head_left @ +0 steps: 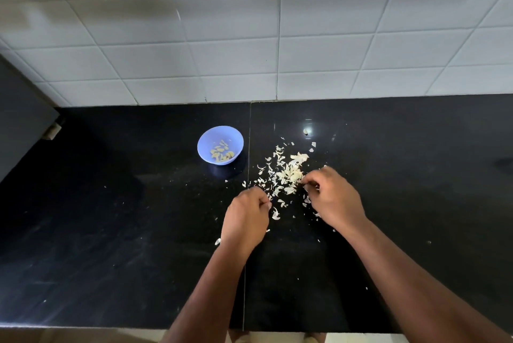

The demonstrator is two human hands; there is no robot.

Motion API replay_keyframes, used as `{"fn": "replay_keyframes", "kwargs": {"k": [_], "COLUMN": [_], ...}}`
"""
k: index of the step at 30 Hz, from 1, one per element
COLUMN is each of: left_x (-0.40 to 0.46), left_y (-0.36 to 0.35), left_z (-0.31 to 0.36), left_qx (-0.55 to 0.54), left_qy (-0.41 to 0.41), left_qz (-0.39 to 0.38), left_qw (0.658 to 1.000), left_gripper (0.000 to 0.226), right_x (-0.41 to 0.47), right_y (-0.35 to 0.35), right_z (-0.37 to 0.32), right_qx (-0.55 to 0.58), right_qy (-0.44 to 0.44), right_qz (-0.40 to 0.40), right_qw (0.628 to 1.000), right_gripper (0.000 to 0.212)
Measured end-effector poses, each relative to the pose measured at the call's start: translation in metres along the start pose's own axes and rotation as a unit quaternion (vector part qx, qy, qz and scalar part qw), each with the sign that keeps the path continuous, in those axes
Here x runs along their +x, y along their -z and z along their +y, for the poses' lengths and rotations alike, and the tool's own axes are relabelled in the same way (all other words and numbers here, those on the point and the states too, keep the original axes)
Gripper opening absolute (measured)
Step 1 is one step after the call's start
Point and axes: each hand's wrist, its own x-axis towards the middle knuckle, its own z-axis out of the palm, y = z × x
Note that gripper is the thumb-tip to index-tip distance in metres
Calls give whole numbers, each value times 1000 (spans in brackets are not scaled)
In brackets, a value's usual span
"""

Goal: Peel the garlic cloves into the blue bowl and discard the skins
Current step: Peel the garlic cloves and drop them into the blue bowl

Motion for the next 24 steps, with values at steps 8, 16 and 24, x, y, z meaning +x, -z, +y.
{"fn": "replay_keyframes", "kwargs": {"k": [8,16,24], "left_x": [18,32,37], "left_y": [10,0,-8], "left_z": [-2,11,14], "left_qx": [-75,-96,-105], "left_qy": [-17,-42,-34], "left_qz": [17,2,14], "left_qw": [997,995,994], "left_gripper": [7,9,14], "right_x": [8,9,11], "right_y": [-7,-19,-1], "right_z": [-11,-12,-4], "right_qx": [-40,32,-177], "right_qy": [-47,-46,-24], "right_qz": [-47,5,5], "right_qw": [997,998,984], "right_gripper": [26,20,42]}}
